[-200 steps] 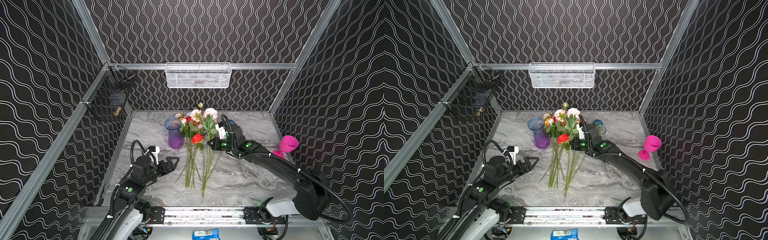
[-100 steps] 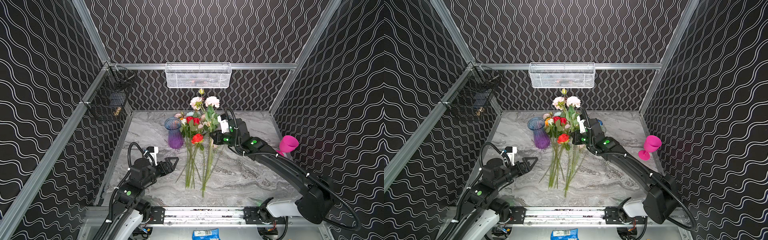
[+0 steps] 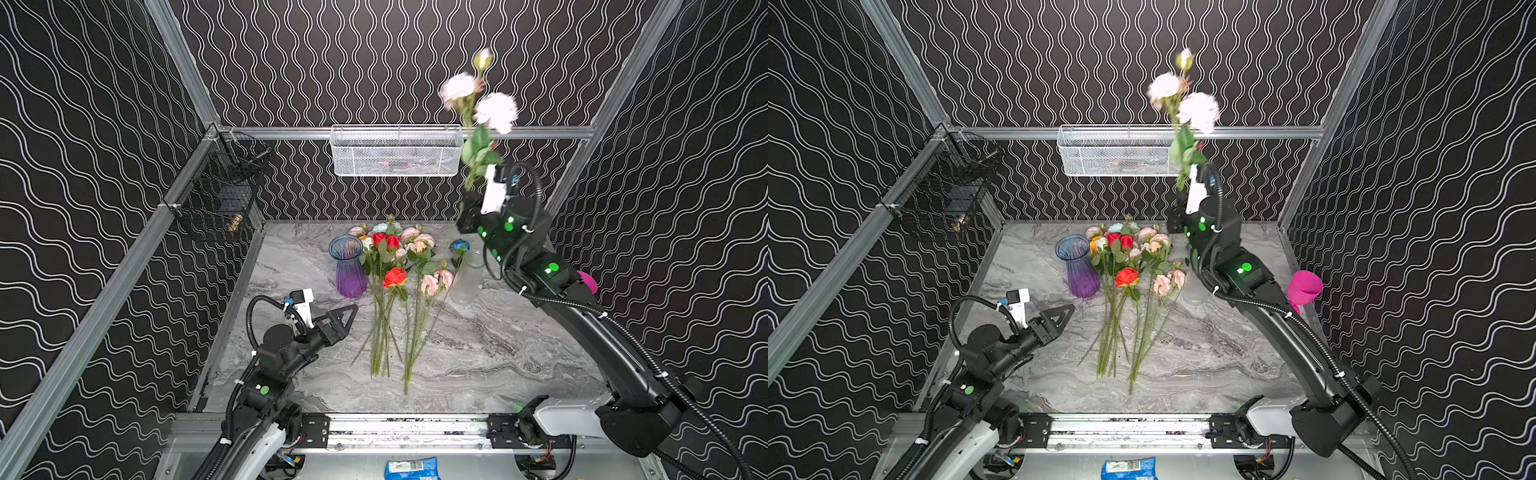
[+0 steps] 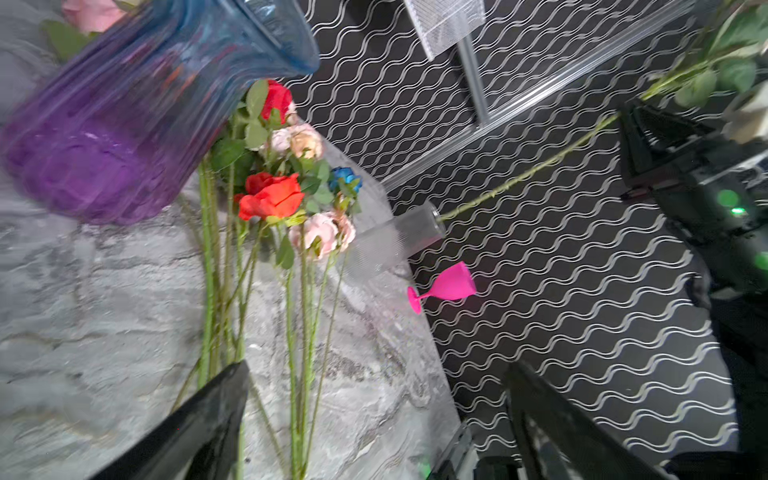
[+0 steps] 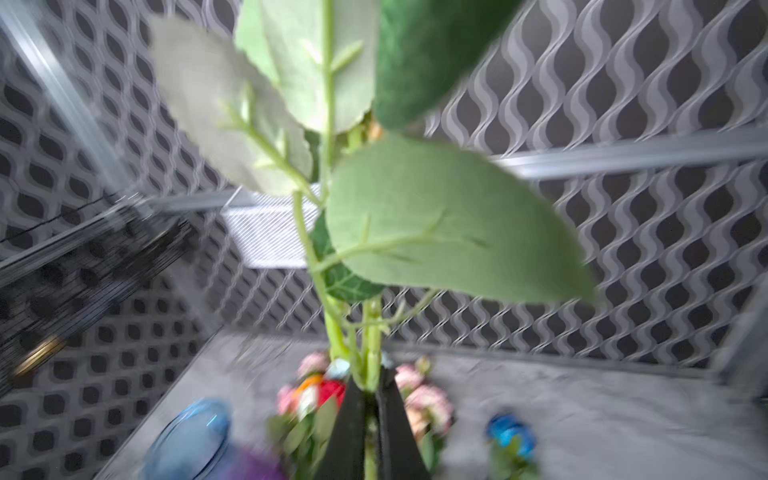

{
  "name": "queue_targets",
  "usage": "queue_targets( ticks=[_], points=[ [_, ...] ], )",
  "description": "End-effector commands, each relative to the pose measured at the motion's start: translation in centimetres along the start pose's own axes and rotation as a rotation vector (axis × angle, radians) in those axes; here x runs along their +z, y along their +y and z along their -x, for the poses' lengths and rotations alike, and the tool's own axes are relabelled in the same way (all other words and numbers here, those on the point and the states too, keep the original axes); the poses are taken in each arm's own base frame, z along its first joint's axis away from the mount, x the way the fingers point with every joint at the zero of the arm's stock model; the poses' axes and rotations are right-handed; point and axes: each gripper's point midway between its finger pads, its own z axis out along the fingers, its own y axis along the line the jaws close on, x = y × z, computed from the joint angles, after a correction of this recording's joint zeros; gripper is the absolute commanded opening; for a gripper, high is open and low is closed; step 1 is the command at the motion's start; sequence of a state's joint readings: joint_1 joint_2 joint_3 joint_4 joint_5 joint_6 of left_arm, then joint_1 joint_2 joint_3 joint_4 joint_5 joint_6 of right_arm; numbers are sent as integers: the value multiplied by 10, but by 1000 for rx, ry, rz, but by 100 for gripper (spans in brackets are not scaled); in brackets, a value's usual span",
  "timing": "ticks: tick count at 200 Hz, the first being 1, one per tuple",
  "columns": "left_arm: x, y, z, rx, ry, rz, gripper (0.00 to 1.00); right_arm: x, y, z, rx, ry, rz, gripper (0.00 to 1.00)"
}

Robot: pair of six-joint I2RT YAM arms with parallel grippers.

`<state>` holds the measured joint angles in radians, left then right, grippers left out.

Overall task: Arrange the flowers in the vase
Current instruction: 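Lift the pink rose stem high out of the pile with the right gripper, then lower the pink rose stem into the clear glass vase with the right gripper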

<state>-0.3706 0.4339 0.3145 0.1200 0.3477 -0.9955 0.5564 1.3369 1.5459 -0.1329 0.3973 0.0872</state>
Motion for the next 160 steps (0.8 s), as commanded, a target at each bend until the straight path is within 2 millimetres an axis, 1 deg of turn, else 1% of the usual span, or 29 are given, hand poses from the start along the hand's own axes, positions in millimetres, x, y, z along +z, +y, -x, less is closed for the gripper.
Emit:
queue_targets(
  ticks=[1,18,23,24,26,39,54,65,105,132,144,160],
  points=[
    [0,-27,12,-1,-28,-103,99,0,-43,32,-63,-74,-180,0],
    [2,-28,10,3,-8,-102,99,5,-63,40,-73,-78,-232,0],
    [2,-28,9,5,-6,-102,99,6,-63,40,-70,-80,-231,0],
    [2,-28,9,5,-4,-101,99,7,-69,41,-70,-82,-245,0],
    [2,-27,9,5,-4,-99,99,8,-74,41,-69,-82,-255,0],
    [4,-26,9,6,-3,-98,99,16,-84,38,-65,-67,-261,0],
    [5,-25,7,-3,5,-102,99,25,-90,27,-63,-28,-268,0],
    [7,-28,7,-3,11,-119,99,30,-89,14,-62,-2,-259,0],
    [8,-22,4,-19,14,-115,99,42,-88,-40,-27,83,-223,0],
    [7,-18,2,-23,4,-115,98,43,-91,-57,-27,102,-225,0],
    [8,-15,1,-22,5,-105,99,44,-92,-72,-23,125,-222,0],
    [9,-10,-2,-27,15,-94,99,44,-96,-98,-3,163,-236,0]
  ],
)
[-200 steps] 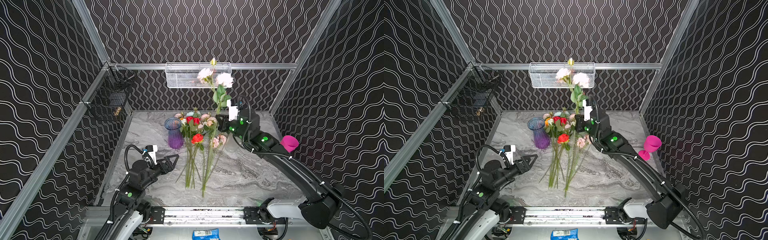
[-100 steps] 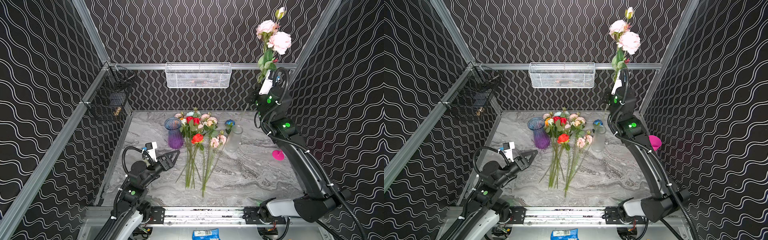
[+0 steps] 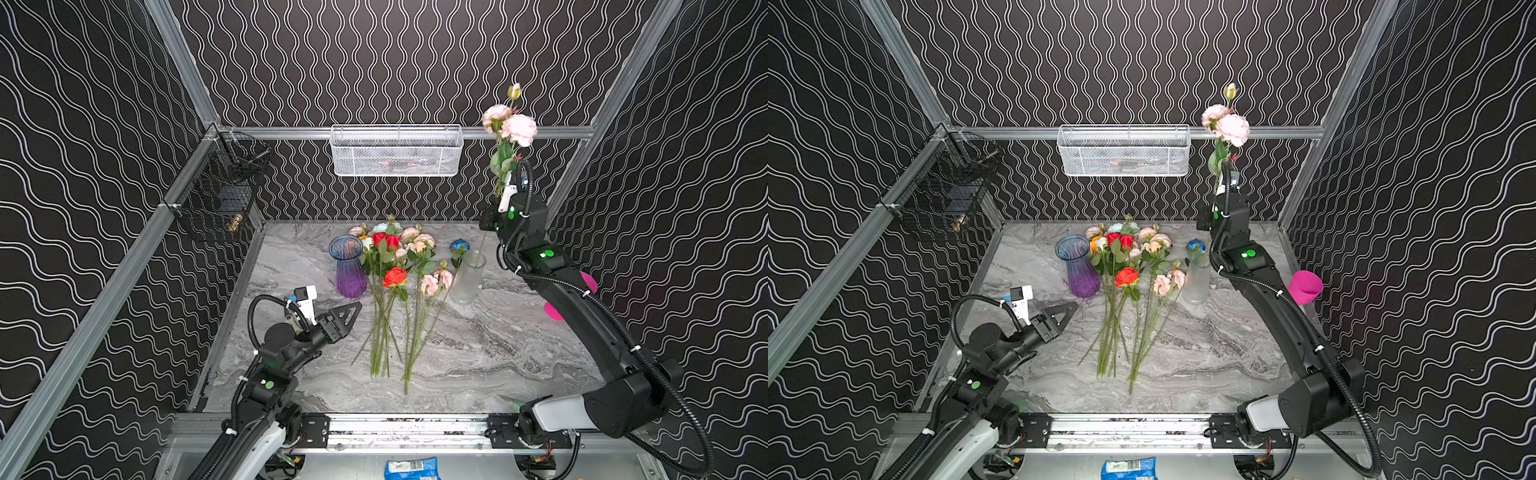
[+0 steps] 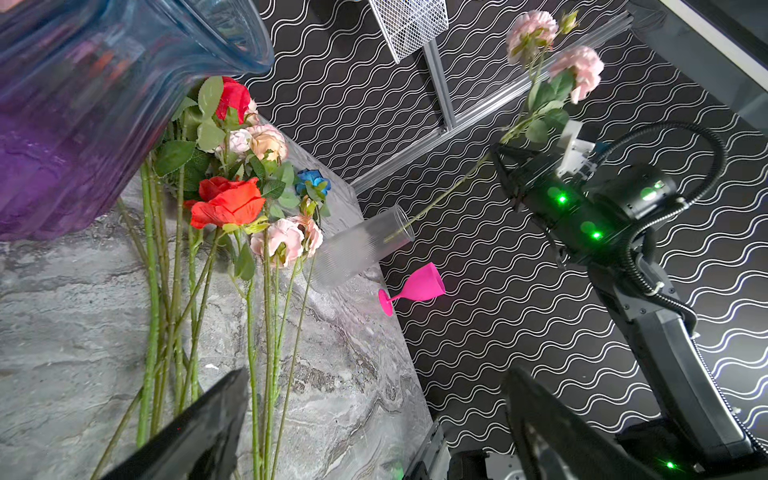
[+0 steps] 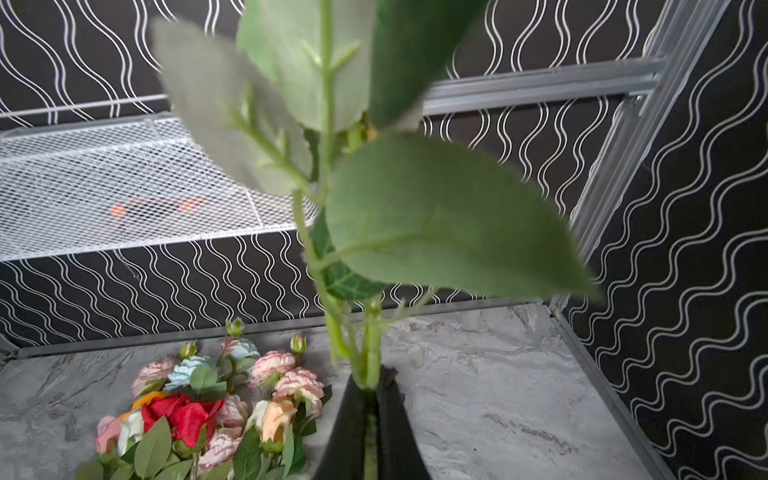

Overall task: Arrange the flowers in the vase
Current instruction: 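Lower the pink rose stem into the clear glass vase with the right gripper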

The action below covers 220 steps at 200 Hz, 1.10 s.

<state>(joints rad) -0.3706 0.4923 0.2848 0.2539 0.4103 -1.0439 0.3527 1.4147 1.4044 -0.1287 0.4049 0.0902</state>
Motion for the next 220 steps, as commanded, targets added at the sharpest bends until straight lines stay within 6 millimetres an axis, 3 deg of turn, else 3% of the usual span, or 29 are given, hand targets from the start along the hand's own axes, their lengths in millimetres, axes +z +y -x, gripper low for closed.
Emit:
queue_targets(
  ticks=[1,49,84,147,220],
  points=[
    [1,-4,2,5,-12,-24,99,4,1,-14,51,-2,8,0],
    [2,2,-4,-8,15,-6,99,7,0,-61,113,60,26,6],
    [-2,4,-4,6,11,13,99,7,0,-74,113,97,28,14],
    [-5,0,-5,24,15,8,99,-1,0,-69,114,108,39,26],
    [-8,5,-8,28,16,16,99,-20,2,-58,127,98,77,31]
  ],
)
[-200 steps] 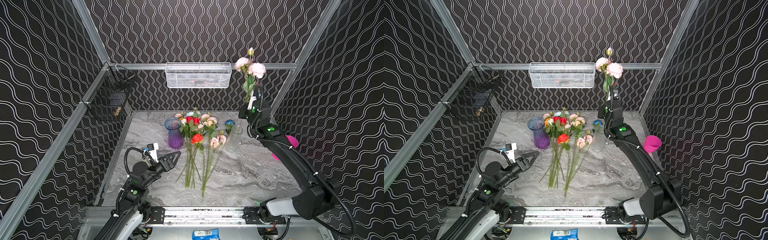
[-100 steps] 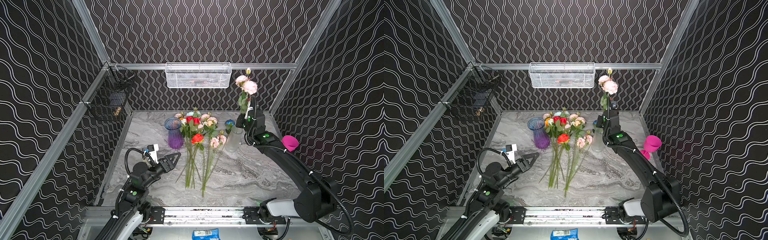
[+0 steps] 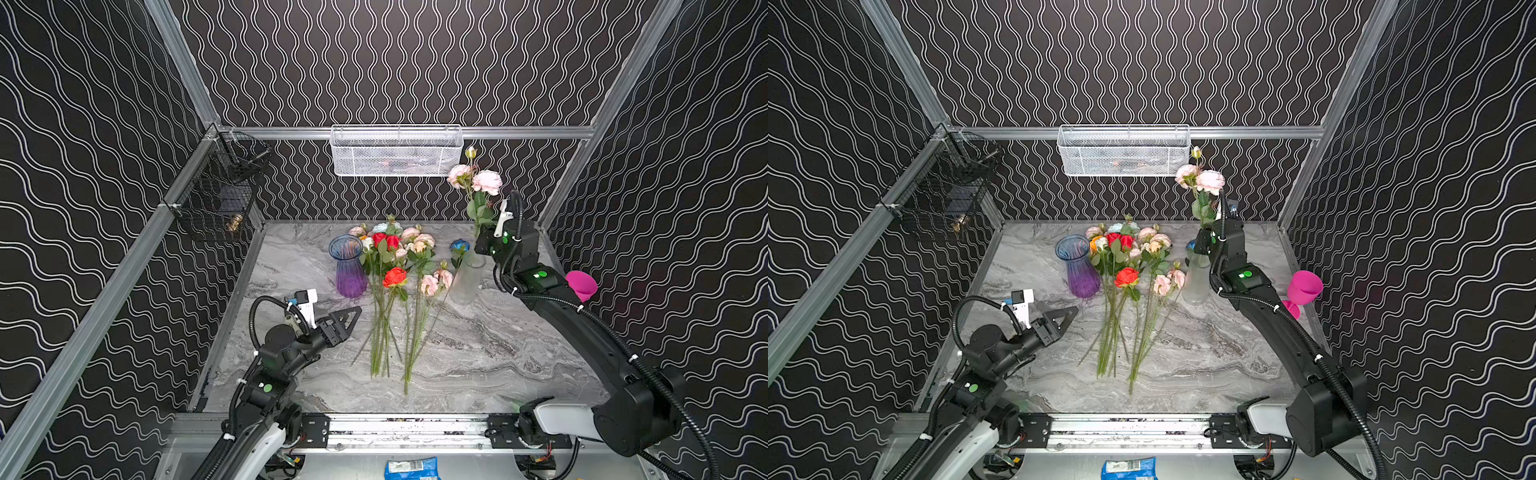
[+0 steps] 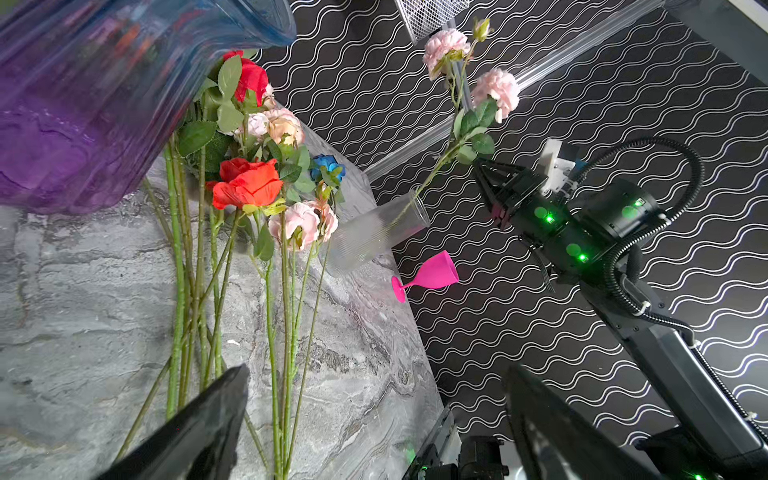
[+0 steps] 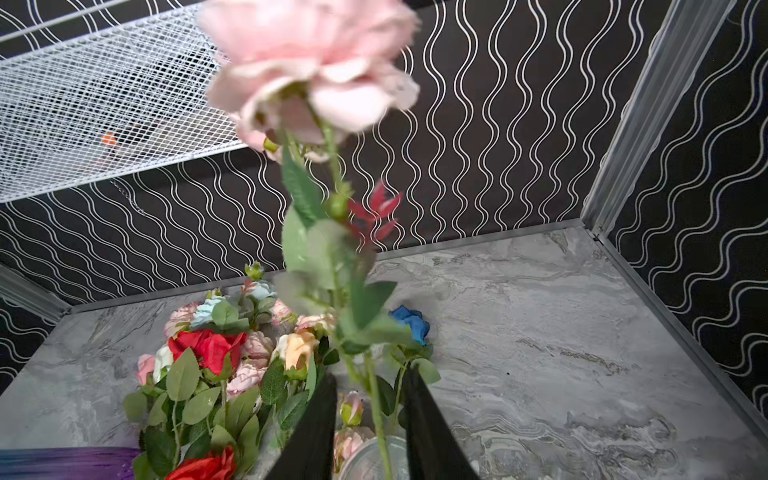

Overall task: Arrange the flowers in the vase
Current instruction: 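Lower the pink rose stem into the clear glass vase with the right gripper, then release the stem and move the right gripper back over the flower pile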

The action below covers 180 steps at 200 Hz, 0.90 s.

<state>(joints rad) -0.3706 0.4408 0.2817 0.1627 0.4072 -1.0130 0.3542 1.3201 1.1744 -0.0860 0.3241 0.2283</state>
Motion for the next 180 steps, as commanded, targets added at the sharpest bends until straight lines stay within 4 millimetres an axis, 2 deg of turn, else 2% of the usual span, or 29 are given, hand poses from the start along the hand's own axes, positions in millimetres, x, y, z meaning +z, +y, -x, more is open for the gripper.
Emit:
queue_targets(
  ticks=[1,57,84,89,117,132,136,150,180],
  points=[
    [-2,-2,-1,14,-3,-18,99,-10,4,6,19,-7,20,31],
    [-5,6,-4,20,4,31,99,-36,0,7,41,-9,11,32],
    [-10,23,-5,9,10,143,99,-54,15,-13,78,32,87,31],
    [-12,28,-6,10,16,172,99,-56,22,-24,75,53,94,30],
    [-18,53,-19,4,45,270,98,-58,28,-77,-17,147,12,25],
    [-20,63,-27,-22,59,287,99,-59,46,-104,-30,229,60,22],
    [-20,65,-29,-31,63,289,99,-58,46,-123,-42,272,59,22],
    [-23,71,-33,-53,64,302,99,-57,61,-152,-39,337,102,19],
    [-28,80,-36,-50,71,359,99,-35,79,-205,-82,474,98,15]
  ],
)
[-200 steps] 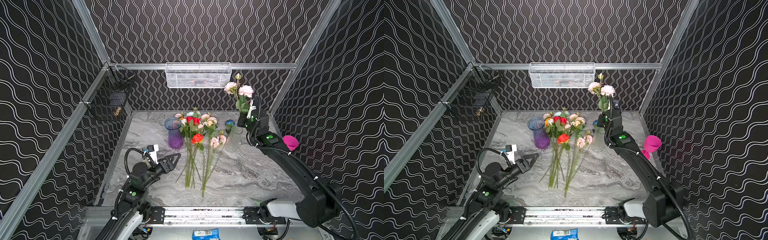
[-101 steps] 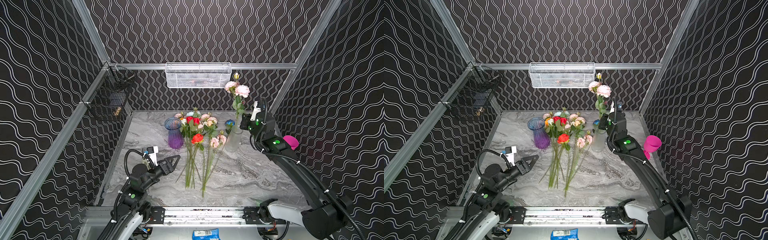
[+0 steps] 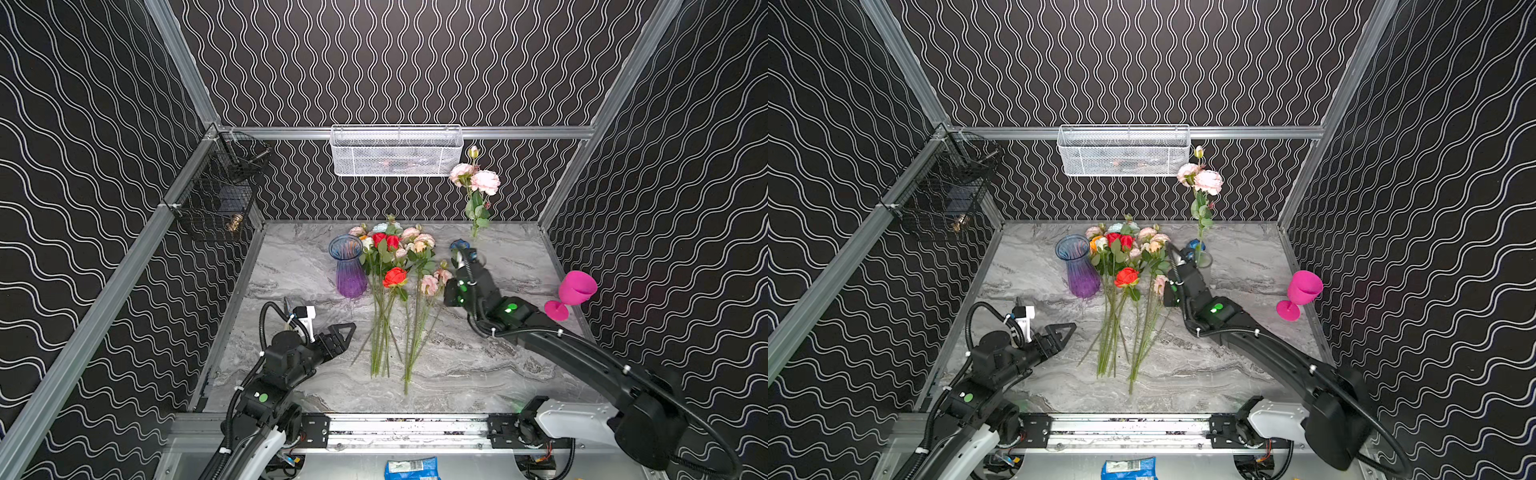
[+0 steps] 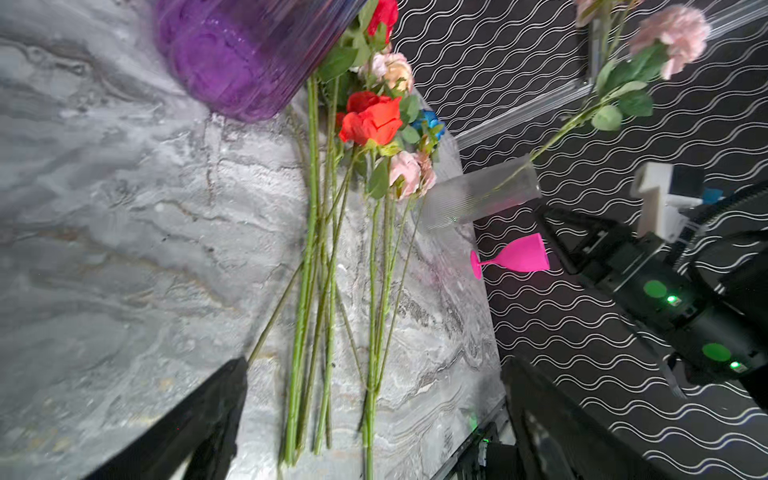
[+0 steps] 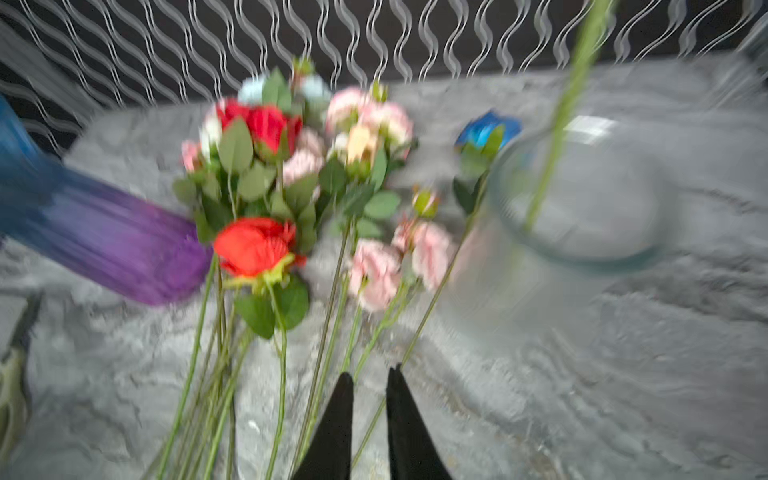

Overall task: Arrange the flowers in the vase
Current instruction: 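Release the stem and move the right gripper back over the flower pile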

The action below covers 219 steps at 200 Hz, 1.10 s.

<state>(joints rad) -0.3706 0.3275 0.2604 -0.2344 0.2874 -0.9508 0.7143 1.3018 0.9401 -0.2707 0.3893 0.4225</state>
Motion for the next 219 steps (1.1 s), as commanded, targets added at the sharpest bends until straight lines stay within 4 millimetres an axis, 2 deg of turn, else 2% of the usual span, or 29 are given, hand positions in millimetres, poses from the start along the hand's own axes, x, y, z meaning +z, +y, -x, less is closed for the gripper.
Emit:
queue_targets(
  ticks=[1,10,13,38,74,101,129,132,145,196,219],
  points=[
    [-1,11,-1,-9,0,58,99,26,11,-22,25,87,-1,14],
    [0,12,-3,-9,13,62,99,40,19,-36,4,150,14,13],
    [1,11,-3,-10,16,61,99,42,26,-30,9,149,31,13],
    [7,13,-8,-16,56,72,99,71,47,-48,1,244,73,14],
    [12,16,-12,-28,85,76,98,102,64,-56,-1,298,90,15],
    [10,13,-7,-26,59,74,99,123,62,-64,29,336,74,15],
    [8,9,-3,-16,51,71,99,130,58,-64,60,346,78,16],
    [8,9,-3,-15,52,74,98,136,56,-73,56,366,66,16],
    [8,9,-3,-9,52,72,99,140,54,-77,57,381,64,17],
    [5,8,-3,-13,40,62,99,144,47,-83,54,403,47,21],
    [3,6,-1,-7,32,62,99,140,46,-79,56,391,49,22]
  ],
)
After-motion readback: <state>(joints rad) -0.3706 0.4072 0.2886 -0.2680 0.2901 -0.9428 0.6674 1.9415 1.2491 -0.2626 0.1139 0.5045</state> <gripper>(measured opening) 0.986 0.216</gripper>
